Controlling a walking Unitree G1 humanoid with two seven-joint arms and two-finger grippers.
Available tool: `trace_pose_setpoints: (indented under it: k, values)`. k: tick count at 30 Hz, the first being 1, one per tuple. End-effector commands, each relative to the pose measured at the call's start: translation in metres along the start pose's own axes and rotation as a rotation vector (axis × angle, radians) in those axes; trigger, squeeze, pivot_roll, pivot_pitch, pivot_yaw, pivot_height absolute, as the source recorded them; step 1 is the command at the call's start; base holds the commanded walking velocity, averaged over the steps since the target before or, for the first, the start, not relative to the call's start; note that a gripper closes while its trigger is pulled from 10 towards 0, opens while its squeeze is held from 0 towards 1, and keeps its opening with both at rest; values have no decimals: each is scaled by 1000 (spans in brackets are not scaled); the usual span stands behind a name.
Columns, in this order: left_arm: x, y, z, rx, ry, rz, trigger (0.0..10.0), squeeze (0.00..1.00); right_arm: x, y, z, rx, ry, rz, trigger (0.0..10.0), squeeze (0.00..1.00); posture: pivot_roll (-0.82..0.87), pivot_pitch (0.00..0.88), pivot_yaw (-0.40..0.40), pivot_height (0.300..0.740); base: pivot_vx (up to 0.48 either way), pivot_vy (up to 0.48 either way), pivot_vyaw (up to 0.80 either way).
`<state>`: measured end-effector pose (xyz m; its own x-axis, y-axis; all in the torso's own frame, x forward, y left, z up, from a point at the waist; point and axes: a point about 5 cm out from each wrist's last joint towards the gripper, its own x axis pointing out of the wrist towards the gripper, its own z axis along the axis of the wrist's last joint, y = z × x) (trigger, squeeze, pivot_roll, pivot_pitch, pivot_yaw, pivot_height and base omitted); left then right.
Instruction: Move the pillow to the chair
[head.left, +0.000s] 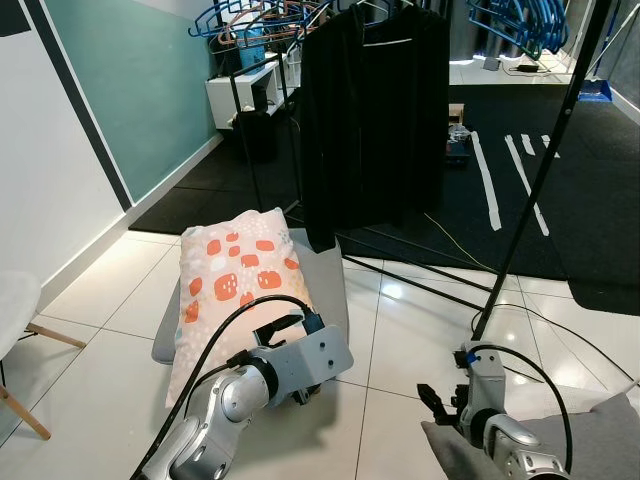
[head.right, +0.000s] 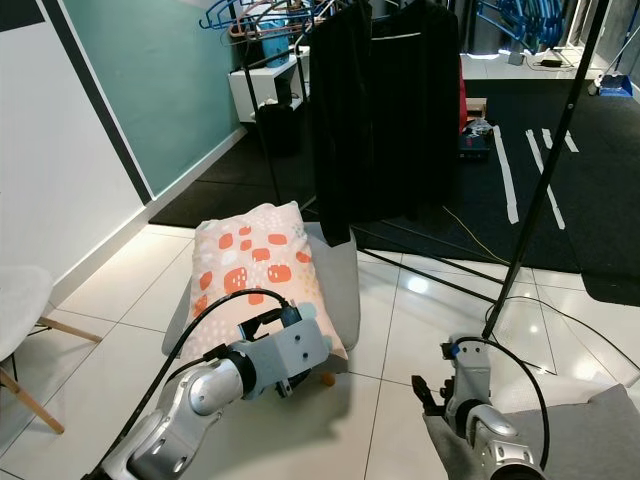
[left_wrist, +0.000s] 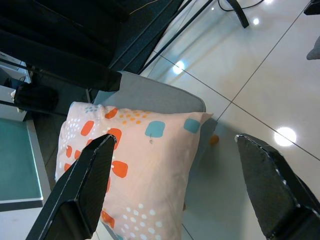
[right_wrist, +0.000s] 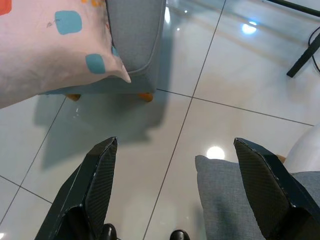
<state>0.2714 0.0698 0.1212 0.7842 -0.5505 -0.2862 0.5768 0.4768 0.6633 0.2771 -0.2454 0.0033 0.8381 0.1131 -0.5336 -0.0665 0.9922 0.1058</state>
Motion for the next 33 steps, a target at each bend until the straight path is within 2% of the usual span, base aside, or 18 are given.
trace_pose_setpoints:
  k: [1, 3, 5, 8, 9, 19, 20, 21, 22, 23, 24, 25, 26, 28, 29, 30, 31, 33]
  values:
    - [0, -1, 1, -10, -2, -3, 10000, 0, 0, 2, -1, 12, 3, 5, 10000, 0, -151, 36, 34, 740, 0, 0, 0]
    - [0, 0, 1, -12, -2, -3, 10000, 0, 1, 3, -2, 9, 7, 8, 10000, 0, -147, 36, 36, 740, 0, 0, 0]
    - [-1, 1, 3, 54, 0, 19, 10000, 0, 2, 5, -2, 12, 8, 11, 10000, 0, -141, 38, 35, 740, 0, 0, 0]
    - [-1, 1, 2, 47, -1, 18, 10000, 0, 2, 6, -2, 12, 9, 13, 10000, 0, -138, 37, 37, 740, 0, 0, 0]
    - [-1, 1, 3, 74, -9, 30, 10000, 0, 2, 6, -3, 12, 10, 12, 10000, 0, -139, 40, 38, 740, 0, 0, 0]
    - [0, 0, 4, 70, 7, 38, 10000, 0, 2, 5, -7, -7, 41, 9, 10000, 0, -147, 40, 24, 740, 0, 0, 0]
    - [-1, 3, 2, -12, 15, 51, 10000, 0, 2, 5, -7, -36, 55, 3, 10000, 0, -153, 40, 15, 740, 0, 0, 0]
    - [-4, 10, -2, -137, 40, 97, 10000, 0, 3, 6, -7, -62, 62, -1, 10000, 0, -162, 42, 13, 740, 0, 0, 0]
    - [-4, 10, -2, -137, 40, 97, 10000, 0, 3, 6, -7, -62, 62, -1, 10000, 0, -162, 42, 13, 740, 0, 0, 0]
    - [-6, 15, -5, -227, 59, 125, 10000, 0, 3, 6, -6, -78, 66, -3, 10000, 0, -162, 42, 13, 740, 0, 0, 0]
    - [-6, 15, -5, -227, 59, 125, 10000, 0, 3, 6, -6, -78, 66, -3, 10000, 0, -162, 42, 13, 740, 0, 0, 0]
    - [-8, 21, -9, -308, 69, 160, 10000, 0, 3, 6, -5, -99, 62, -8, 10000, 0, -168, 43, 9, 740, 0, 0, 0]
    - [-8, 21, -9, -308, 69, 160, 10000, 0, 3, 6, -5, -99, 62, -8, 10000, 0, -168, 43, 9, 740, 0, 0, 0]
    - [-20, 40, -25, -553, 84, 253, 10000, 0, 4, 6, -1, -129, 43, -24, 10000, 0, -177, 42, 3, 740, 0, 0, 0]
    - [-20, 40, -25, -553, 84, 253, 10000, 0, 4, 6, -1, -129, 43, -24, 10000, 0, -177, 42, 3, 740, 0, 0, 0]
    - [-28, 49, -35, -696, 78, 314, 10000, 0, 5, 6, 0, -130, 38, -37, 10000, 0, -173, 40, 1, 740, 0, 0, 0]
    - [-28, 49, -35, -696, 78, 314, 10000, 0, 5, 6, 0, -130, 38, -37, 10000, 0, -173, 40, 1, 740, 0, 0, 0]
    - [-42, 62, -62, -974, 31, 449, 10000, 0, 7, 12, 2, -100, 21, -11, 10000, 0, -172, 35, -3, 740, 0, 0, 0]
